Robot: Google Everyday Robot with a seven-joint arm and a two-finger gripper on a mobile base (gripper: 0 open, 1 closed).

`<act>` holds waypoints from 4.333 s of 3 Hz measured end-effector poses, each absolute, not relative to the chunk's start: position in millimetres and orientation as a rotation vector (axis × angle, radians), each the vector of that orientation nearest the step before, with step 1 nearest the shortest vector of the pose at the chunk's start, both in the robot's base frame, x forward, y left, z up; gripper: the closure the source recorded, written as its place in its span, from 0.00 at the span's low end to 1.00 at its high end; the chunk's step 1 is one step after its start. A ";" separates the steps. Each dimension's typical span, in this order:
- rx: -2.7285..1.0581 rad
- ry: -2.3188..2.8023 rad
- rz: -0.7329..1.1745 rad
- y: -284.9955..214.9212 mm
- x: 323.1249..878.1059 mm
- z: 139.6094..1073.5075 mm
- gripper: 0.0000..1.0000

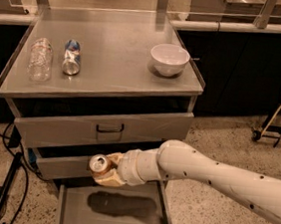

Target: Pick orange can from bottom drawer and place on counter

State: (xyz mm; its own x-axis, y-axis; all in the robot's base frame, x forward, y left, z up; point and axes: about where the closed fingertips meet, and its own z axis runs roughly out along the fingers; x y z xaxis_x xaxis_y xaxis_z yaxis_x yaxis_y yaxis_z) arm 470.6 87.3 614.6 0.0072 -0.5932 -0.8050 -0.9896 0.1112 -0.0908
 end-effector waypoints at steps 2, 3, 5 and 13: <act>-1.563 1.642 0.673 89.2 473.1 637.6 1.00; -1.560 1.623 0.623 87.1 477.1 668.9 1.00; -1.573 1.581 0.550 82.4 483.5 722.4 1.00; -1.458 1.403 0.365 58.6 540.2 908.1 1.00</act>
Offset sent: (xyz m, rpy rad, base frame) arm 0.0076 0.0007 0.0533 0.0186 -0.0835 -0.0095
